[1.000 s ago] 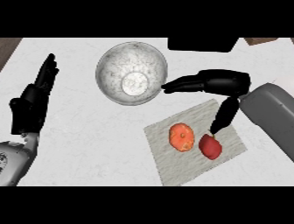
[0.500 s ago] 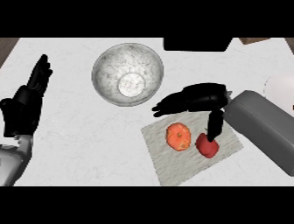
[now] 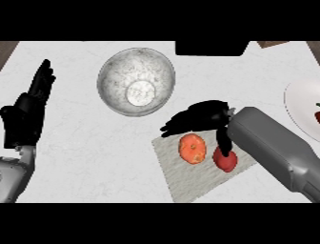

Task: Pick the squash from the placemat and place it in the bowl

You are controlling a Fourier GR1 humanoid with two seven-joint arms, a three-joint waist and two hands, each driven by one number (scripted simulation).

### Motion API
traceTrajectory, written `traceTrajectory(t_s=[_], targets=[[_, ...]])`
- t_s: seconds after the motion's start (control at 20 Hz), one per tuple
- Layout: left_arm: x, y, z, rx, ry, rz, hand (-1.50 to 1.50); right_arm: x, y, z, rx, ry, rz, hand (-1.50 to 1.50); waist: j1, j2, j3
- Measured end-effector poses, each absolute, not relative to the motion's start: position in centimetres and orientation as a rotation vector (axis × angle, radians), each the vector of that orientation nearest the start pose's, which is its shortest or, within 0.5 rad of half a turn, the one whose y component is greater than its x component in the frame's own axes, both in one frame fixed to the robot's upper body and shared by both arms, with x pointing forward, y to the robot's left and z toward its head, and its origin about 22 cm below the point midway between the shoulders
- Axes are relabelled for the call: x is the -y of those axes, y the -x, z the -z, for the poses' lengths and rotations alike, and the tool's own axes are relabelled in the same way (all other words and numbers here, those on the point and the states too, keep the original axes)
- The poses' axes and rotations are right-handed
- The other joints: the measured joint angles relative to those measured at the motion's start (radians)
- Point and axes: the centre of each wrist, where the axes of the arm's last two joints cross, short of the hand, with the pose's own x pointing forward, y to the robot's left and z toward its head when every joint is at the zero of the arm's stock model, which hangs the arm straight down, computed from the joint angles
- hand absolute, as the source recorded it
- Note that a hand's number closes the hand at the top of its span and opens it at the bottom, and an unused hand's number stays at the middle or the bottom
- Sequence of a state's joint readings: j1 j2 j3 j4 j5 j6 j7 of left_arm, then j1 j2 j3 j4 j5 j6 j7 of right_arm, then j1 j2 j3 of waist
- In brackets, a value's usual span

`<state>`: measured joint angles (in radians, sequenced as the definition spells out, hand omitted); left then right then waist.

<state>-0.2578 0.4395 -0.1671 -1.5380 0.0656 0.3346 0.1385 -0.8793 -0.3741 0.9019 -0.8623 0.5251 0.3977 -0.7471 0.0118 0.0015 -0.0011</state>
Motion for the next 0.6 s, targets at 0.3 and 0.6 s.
traceTrajectory(t_s=[0.3,0.6], targets=[[-26.4,-29.0,-8.1,1.656,-0.386,0.167,0.0,12.5,-37.8,-2.7,1.389,-0.376,-2.185,-1.5,0.001,-0.005,-0.003],[-26.0,-28.6,-7.7,1.653,-0.381,0.166,0.0,11.9,-37.7,-1.0,1.376,-0.386,-2.204,-1.5,0.003,-0.009,-0.007]])
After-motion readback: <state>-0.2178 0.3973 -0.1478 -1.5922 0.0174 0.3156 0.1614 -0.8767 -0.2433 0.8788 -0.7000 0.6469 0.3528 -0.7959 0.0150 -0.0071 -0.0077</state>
